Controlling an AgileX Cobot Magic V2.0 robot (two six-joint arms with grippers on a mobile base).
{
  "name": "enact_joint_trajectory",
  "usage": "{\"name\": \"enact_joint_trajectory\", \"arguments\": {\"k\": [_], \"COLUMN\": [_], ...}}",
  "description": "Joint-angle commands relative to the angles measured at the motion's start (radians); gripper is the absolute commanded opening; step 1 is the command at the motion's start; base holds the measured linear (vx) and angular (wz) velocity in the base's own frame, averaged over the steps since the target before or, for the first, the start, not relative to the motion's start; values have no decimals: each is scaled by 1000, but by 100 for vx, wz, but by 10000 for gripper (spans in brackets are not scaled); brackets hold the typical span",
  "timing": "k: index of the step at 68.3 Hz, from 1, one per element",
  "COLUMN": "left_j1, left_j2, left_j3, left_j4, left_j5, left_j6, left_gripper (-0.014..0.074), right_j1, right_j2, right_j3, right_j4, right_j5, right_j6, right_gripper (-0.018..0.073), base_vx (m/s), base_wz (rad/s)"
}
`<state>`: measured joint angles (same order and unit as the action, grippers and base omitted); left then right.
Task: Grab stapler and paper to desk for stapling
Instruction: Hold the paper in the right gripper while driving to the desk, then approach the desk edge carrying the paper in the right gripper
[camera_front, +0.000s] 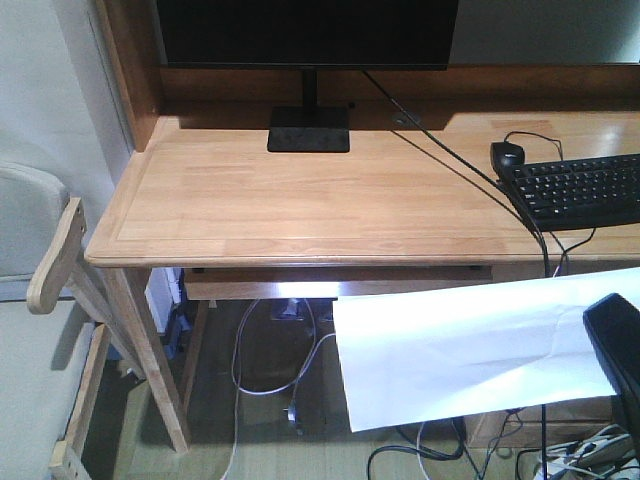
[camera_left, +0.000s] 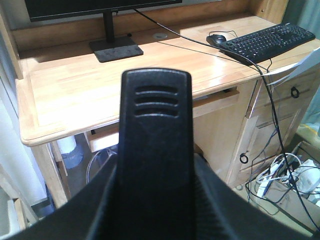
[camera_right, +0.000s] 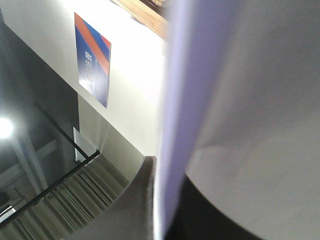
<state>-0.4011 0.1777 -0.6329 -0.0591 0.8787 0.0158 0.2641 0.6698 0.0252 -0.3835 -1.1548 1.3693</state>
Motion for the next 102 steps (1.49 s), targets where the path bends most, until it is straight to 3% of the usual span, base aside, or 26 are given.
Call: {"name": "enact_joint_trajectory", "arguments": {"k": [1, 102], "left_j1": [-4, -4], "left_j2": [14, 14], "left_j3": [-30, -30], "left_j4": [-7, -7], "left_j5": [-107, -107], "left_j6": [-1, -1], "left_gripper": [-6, -6], "right_j1": [0, 0], "right_j2": [1, 1], "right_j3": [25, 25], "right_j4": [15, 15], "right_j5": [-137, -137], "right_j6": [-14, -14], "right_gripper": [-1, -1], "base_vx": [9, 8], "base_wz": [-3, -3]}}
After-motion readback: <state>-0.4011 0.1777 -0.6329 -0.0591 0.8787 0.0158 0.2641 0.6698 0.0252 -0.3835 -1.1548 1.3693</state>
